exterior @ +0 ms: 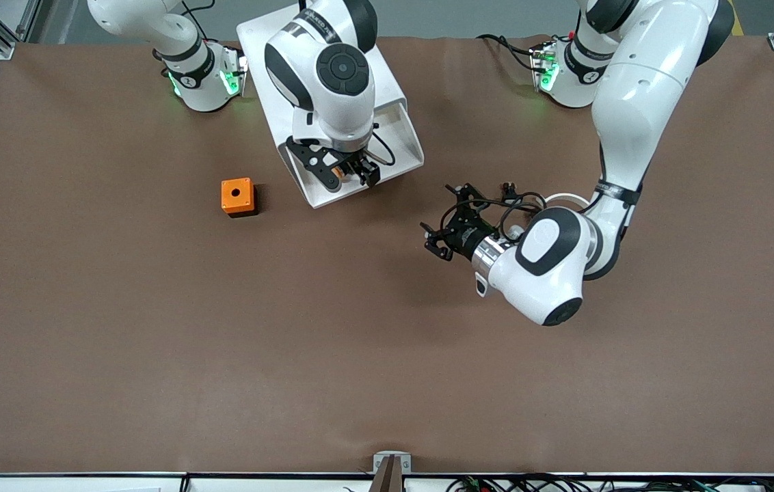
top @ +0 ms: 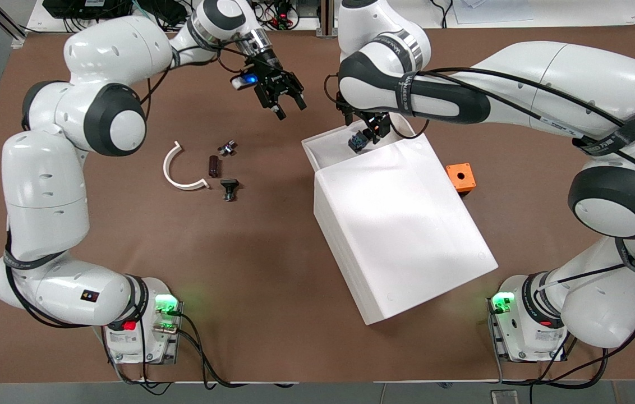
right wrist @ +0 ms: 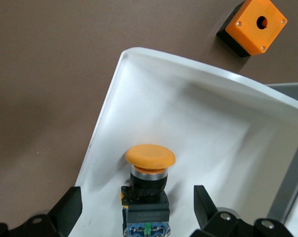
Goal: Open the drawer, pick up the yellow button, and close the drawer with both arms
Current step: 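Grasp the yellow button in the drawer with the right gripper, then lift the button out with the right gripper while the left gripper pushes drawer shut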
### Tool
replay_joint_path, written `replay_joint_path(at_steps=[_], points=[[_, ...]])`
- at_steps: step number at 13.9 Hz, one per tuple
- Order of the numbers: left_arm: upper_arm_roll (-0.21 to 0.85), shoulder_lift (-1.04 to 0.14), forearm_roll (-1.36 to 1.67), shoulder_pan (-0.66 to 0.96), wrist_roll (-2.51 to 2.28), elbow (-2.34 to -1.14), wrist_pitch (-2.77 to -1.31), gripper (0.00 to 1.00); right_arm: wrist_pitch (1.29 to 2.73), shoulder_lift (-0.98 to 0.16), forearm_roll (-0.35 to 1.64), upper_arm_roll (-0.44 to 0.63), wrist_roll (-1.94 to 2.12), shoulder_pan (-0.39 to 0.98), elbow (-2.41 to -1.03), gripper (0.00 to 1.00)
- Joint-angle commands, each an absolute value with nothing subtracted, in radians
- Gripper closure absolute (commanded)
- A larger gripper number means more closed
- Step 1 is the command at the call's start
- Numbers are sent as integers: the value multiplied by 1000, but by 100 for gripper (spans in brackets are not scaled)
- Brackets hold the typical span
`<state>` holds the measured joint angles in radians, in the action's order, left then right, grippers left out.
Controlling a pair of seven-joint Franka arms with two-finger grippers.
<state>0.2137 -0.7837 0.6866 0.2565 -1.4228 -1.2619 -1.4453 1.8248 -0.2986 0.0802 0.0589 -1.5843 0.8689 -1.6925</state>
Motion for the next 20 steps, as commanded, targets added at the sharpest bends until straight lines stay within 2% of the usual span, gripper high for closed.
replay_joint_path(at_steps=[1, 2, 4, 5, 6, 8, 9, 14, 16, 20], points=[[213, -716, 553, 285, -1287, -1275, -1540, 0, 1832, -272, 74, 69, -1611, 891, -1720, 0], [210, -707, 510, 297, -1269, -1275, -1586, 0, 1830, -270, 74, 69, -1611, 891, -1720, 0], [207, -658, 383, 336, -1211, -1278, -1693, 0, 1830, -270, 74, 69, -1612, 891, -1720, 10], [206, -644, 324, 360, -1194, -1278, -1725, 0, 1830, -270, 74, 69, -1612, 891, -1720, 19], [207, -637, 263, 380, -1192, -1279, -1753, 0, 1830, -270, 74, 69, -1612, 891, -1720, 35], [207, -623, 134, 440, -1192, -1282, -1753, 0, 1830, -270, 75, 67, -1612, 891, -1718, 89], [209, -618, 58, 471, -1193, -1282, -1755, 0, 1830, -270, 77, 67, -1615, 891, -1717, 100], [210, -650, 15, 500, -1220, -1281, -1764, 0, 1830, -272, 77, 71, -1634, 882, -1704, 100], [212, -650, 14, 500, -1201, -1281, -1766, 0, 1804, -273, 87, 75, -1597, 841, -1636, 100], [215, -646, 14, 495, -1164, -1282, -1821, 0, 1622, -279, 147, 75, -1354, 660, -1439, 100]])
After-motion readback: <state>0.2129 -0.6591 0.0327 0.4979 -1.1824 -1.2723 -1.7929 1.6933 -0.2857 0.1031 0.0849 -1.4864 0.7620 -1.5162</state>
